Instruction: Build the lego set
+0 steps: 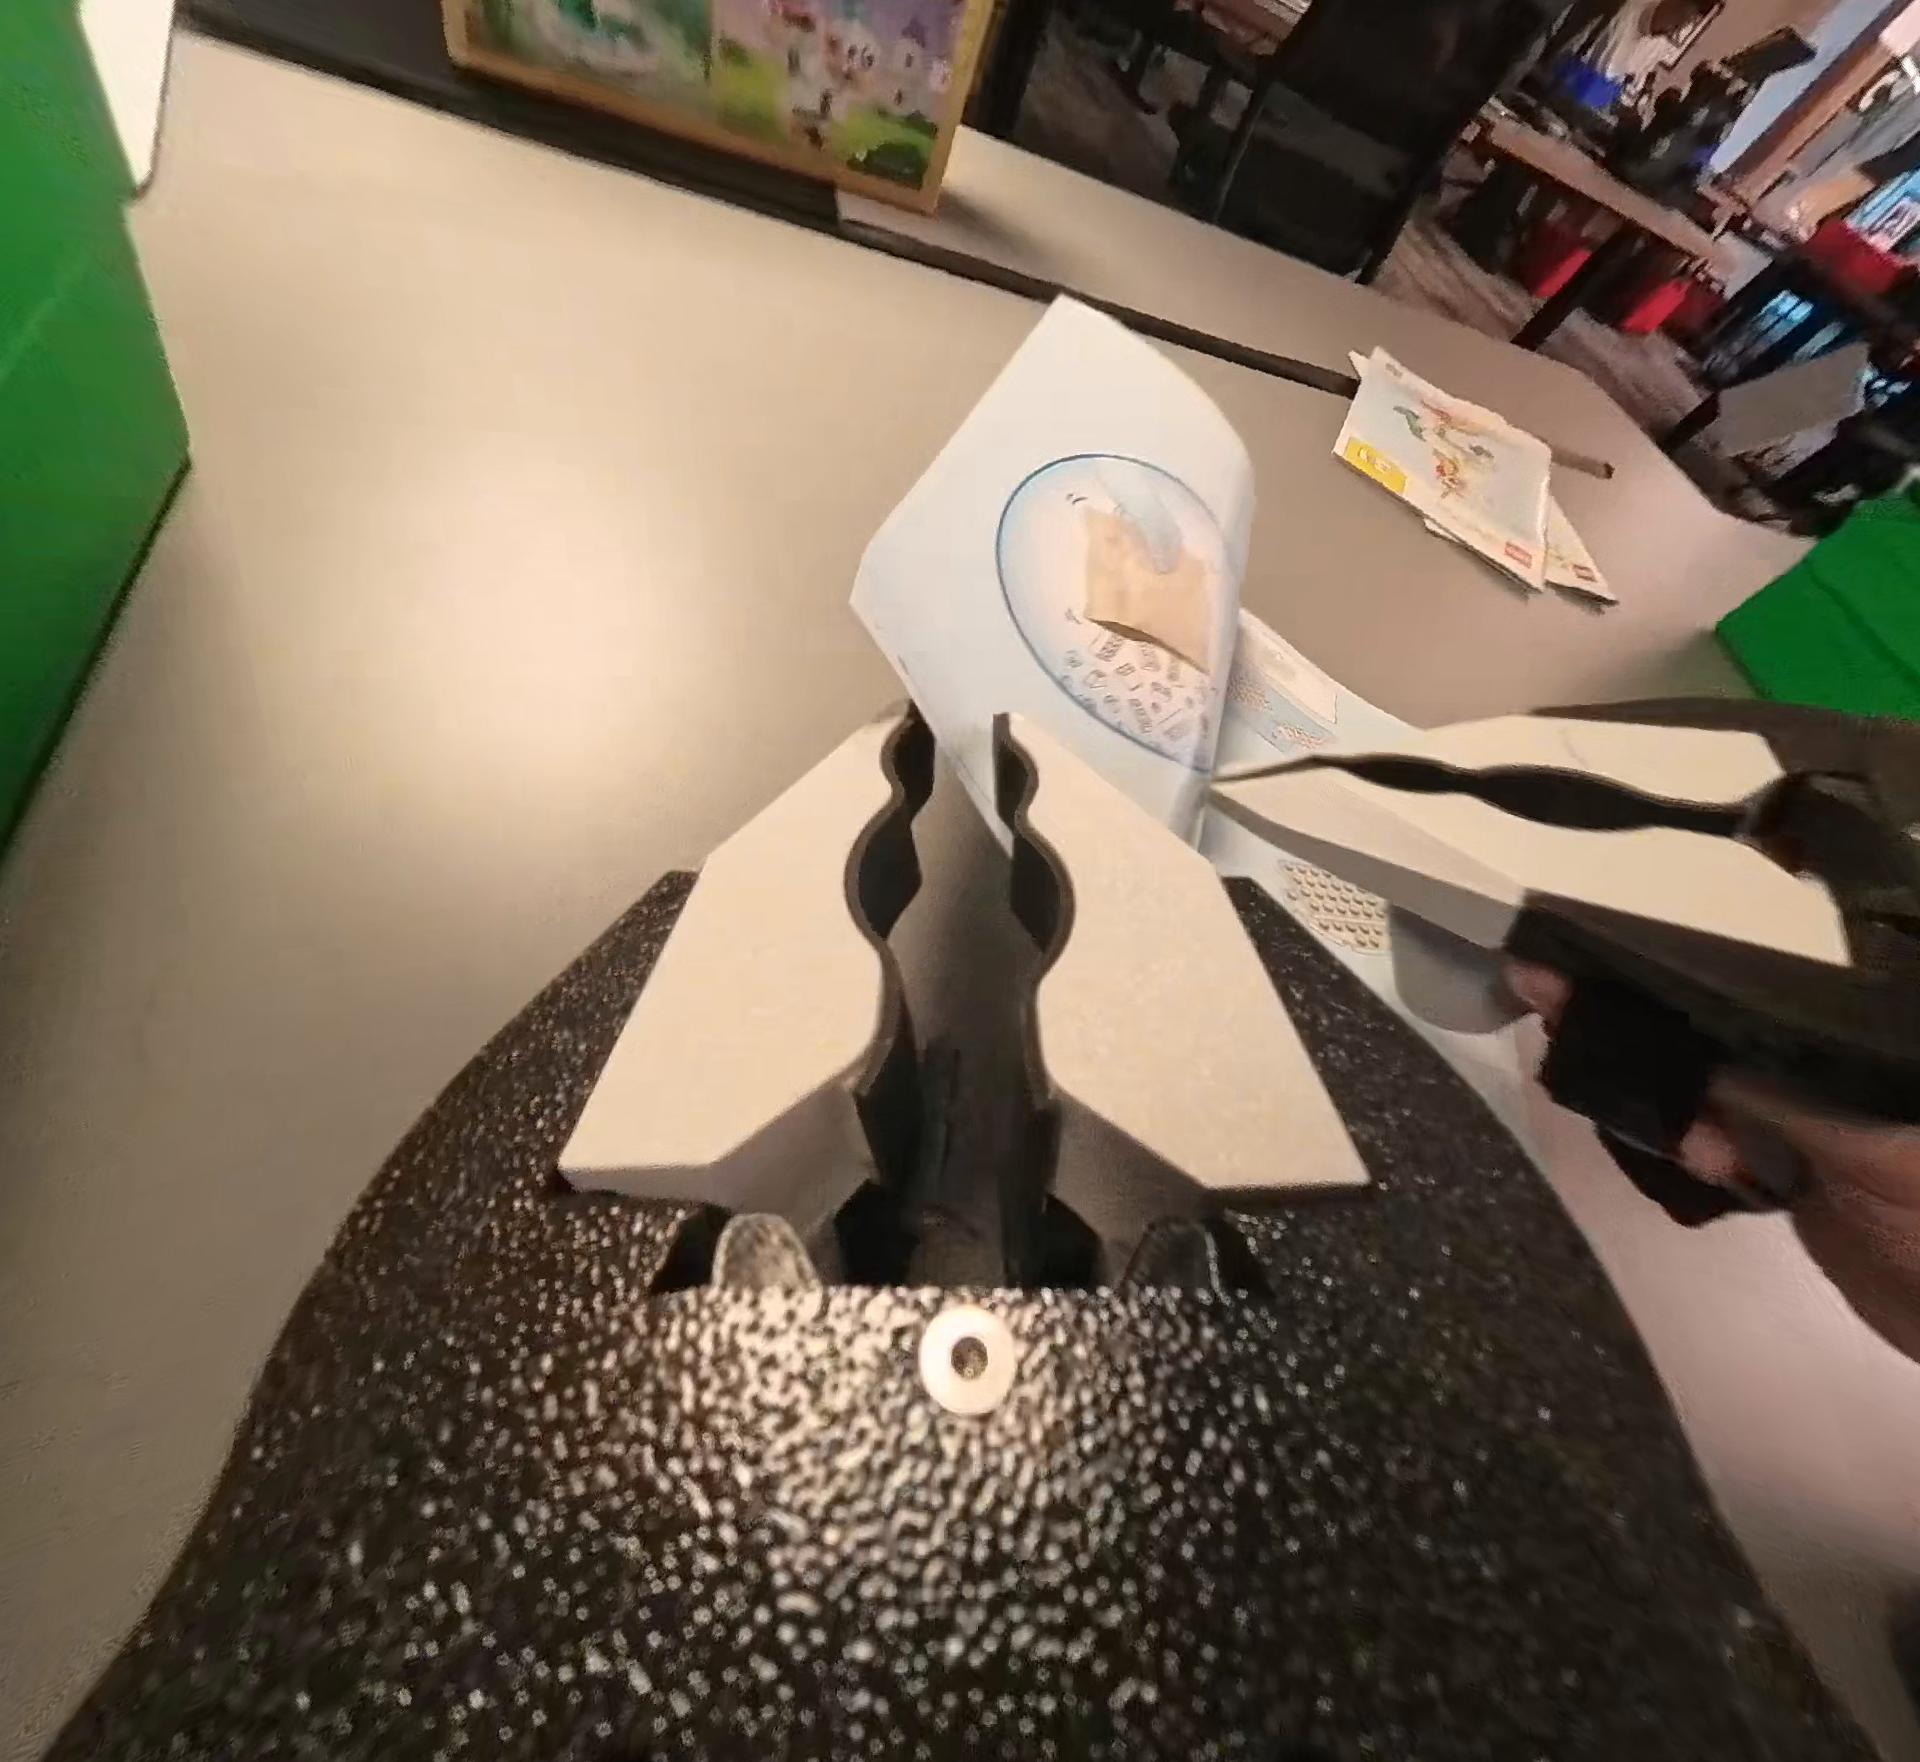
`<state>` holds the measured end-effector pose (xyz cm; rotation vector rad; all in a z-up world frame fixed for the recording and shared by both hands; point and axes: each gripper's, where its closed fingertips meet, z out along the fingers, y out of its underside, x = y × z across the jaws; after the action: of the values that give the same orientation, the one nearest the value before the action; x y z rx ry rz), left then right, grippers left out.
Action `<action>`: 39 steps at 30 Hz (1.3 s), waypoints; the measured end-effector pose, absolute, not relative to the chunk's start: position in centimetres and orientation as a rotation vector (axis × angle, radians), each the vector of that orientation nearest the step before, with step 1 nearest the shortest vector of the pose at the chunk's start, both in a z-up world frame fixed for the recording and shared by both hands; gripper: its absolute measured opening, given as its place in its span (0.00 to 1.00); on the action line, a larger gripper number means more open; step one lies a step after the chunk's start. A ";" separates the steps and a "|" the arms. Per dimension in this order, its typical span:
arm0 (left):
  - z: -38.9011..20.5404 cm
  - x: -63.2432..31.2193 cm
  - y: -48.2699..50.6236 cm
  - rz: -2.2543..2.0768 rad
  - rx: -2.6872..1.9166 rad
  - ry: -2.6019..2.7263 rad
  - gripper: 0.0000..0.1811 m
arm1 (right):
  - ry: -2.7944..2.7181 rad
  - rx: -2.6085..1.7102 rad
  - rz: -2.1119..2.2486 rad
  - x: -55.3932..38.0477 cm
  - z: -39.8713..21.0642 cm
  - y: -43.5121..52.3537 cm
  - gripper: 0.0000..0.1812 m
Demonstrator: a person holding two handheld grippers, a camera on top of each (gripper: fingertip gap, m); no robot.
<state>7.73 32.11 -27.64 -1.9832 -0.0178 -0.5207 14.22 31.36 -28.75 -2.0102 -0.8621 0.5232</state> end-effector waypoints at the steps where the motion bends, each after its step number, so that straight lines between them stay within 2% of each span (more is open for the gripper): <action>1: -27.9 7.6 32.0 -0.547 -1.997 -0.030 0.06 | -0.866 -2.028 0.517 13.6 -29.0 31.8 0.00; 8: -27.5 5.7 28.9 -0.501 -1.980 0.031 0.30 | -1.001 -2.171 0.517 10.6 -31.7 32.7 0.02; 13: -25.4 5.9 26.8 -0.301 -1.892 0.276 0.29 | -1.163 -2.144 0.495 9.9 -32.1 32.1 0.01; 17: -24.2 7.1 25.9 -0.263 -1.848 0.413 0.24 | -1.378 -2.050 0.672 9.5 -32.1 28.7 0.00; 24: -28.4 9.3 26.6 -0.285 -2.060 0.609 0.17 | -1.649 -1.803 0.781 10.8 -32.0 23.8 0.01; 31: -32.1 8.2 26.8 -0.172 -2.208 0.678 0.11 | -1.537 -1.676 0.841 13.7 -28.5 21.9 0.09; 39: -31.1 7.2 26.9 -0.079 -2.169 0.677 0.10 | -1.488 -1.854 0.826 13.9 -31.1 22.2 0.15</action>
<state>7.19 26.91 -31.07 -2.1691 0.6768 -0.0792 13.95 22.18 -31.12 -1.8542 -1.4883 0.8255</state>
